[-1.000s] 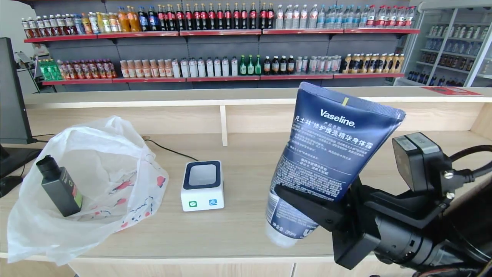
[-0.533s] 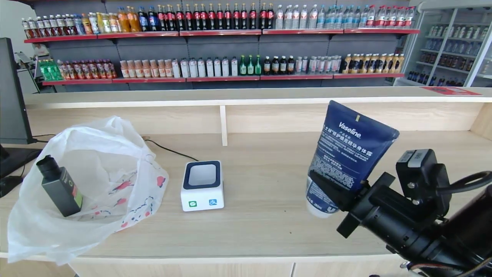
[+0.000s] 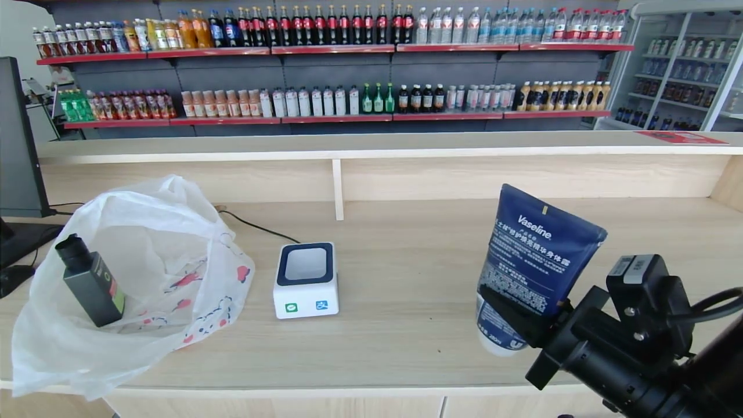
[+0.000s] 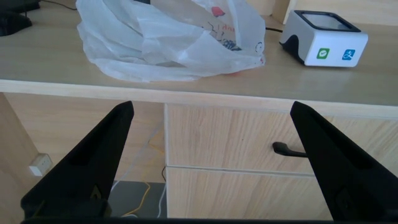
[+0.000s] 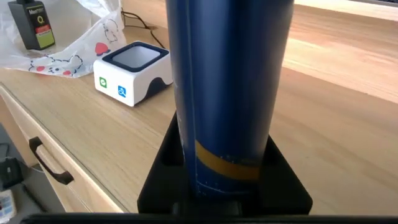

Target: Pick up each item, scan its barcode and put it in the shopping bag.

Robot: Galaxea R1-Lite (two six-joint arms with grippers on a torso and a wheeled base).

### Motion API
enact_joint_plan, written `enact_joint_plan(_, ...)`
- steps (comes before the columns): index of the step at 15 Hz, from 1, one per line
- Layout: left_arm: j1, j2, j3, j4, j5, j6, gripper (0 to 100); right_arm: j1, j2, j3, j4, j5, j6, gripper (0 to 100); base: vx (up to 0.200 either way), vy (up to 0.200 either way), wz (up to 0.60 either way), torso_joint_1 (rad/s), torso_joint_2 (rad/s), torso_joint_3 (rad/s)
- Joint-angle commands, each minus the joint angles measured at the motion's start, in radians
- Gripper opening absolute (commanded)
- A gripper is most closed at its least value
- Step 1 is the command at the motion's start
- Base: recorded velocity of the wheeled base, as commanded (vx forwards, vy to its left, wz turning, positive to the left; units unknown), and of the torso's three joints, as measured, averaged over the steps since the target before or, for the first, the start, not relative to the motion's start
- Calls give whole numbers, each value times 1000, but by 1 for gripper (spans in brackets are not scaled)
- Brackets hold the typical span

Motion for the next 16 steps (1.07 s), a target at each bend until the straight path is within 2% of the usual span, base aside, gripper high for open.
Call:
enact_joint_plan(1, 0, 0, 0, 0, 0, 2, 100, -1, -10, 2, -1, 0, 0, 0, 0, 0, 0, 0, 0, 0)
enact_joint_plan(4, 1, 0, 0, 1, 0, -4, 100, -13, -39, 12, -1, 0, 0, 0, -200, 0, 0, 2, 2, -1)
enact_joint_plan(5, 1, 0, 0, 1, 0, -4, 100, -53, -75, 58, -1, 0, 1, 0, -200, 0, 0, 2, 2, 12)
enact_joint_plan(8, 1, 0, 0, 0, 0, -3, 100, -130, -108, 91, -1, 0, 1, 0, 0, 0, 0, 0, 0, 0)
enact_joint_plan(16, 1, 0, 0, 1, 0, -11, 100, -150, -102, 77, -1, 0, 1, 0, 0, 200, 0, 0, -1, 1)
